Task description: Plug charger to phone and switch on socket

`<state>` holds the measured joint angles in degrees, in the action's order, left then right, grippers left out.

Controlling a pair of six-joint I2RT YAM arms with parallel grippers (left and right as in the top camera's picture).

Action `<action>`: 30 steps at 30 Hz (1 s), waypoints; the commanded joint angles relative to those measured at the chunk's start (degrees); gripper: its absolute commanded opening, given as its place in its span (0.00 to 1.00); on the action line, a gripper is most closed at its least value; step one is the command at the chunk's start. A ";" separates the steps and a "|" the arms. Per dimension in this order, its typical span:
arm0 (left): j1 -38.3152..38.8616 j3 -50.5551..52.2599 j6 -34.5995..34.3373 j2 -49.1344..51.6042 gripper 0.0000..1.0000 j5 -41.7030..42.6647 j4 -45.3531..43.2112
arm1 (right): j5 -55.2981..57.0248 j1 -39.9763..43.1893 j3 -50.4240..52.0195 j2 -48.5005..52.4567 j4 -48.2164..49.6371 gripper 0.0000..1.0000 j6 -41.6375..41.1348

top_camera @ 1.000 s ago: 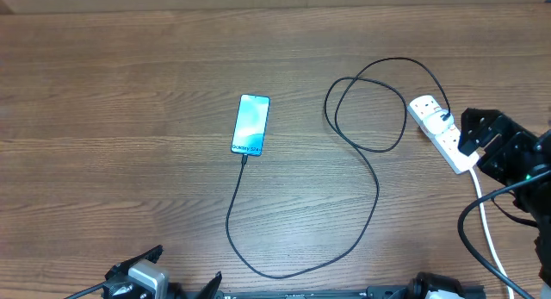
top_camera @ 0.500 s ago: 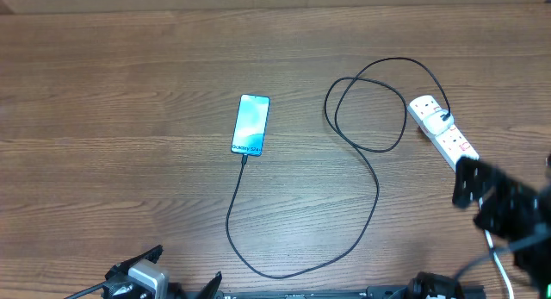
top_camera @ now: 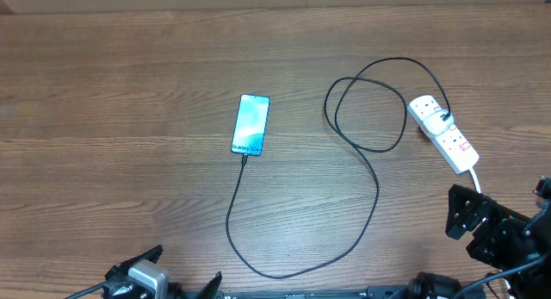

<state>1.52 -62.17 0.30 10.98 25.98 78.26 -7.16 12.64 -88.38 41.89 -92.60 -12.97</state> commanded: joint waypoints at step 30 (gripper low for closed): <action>0.33 0.17 0.81 -0.44 1.00 0.85 -0.02 | 5.16 -18.40 59.93 -33.88 61.55 1.00 1.14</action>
<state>1.52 -62.11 0.30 10.98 26.20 78.26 -3.18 -6.09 -35.35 11.68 -35.51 -11.94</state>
